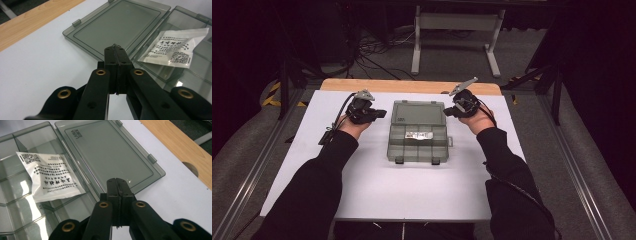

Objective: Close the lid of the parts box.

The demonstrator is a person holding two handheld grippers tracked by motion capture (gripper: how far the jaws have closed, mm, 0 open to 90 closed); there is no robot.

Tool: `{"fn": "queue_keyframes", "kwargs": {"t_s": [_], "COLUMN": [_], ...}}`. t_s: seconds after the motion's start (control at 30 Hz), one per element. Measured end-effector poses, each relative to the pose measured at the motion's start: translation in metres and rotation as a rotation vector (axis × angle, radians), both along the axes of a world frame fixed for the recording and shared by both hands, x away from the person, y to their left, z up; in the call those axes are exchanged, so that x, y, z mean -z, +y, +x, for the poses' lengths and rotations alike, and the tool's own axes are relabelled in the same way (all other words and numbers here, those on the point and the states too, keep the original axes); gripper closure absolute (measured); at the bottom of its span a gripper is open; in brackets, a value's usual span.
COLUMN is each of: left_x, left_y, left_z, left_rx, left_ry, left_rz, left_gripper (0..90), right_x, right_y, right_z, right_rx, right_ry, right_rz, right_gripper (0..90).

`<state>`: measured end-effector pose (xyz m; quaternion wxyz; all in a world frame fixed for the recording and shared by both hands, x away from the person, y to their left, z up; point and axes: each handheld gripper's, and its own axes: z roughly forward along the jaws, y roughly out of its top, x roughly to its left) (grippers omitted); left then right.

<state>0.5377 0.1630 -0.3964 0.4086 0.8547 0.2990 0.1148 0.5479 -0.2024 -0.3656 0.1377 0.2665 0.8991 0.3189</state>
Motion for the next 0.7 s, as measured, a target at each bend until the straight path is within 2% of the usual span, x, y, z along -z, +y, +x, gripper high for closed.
{"fn": "queue_keyframes", "kwargs": {"t_s": [0.5, 0.53, 0.7], "left_x": [0.024, 0.025, 0.032], "left_y": [-0.006, -0.006, -0.005], "left_z": [0.020, 0.021, 0.026], "left_rx": [-0.023, -0.024, -0.038], "left_ry": [0.058, 0.051, 0.076], "left_rz": [0.022, 0.027, 0.020], "left_gripper": [89.8, 89.8, 89.8], "right_x": [0.025, 0.027, 0.034], "right_y": [-0.010, -0.010, -0.012], "right_z": [0.018, 0.019, 0.022], "right_rx": [0.018, 0.022, 0.028], "right_ry": [0.039, 0.044, 0.058], "right_rz": [-0.024, -0.024, -0.034], "right_gripper": [90.0, 90.0, 90.0]}}
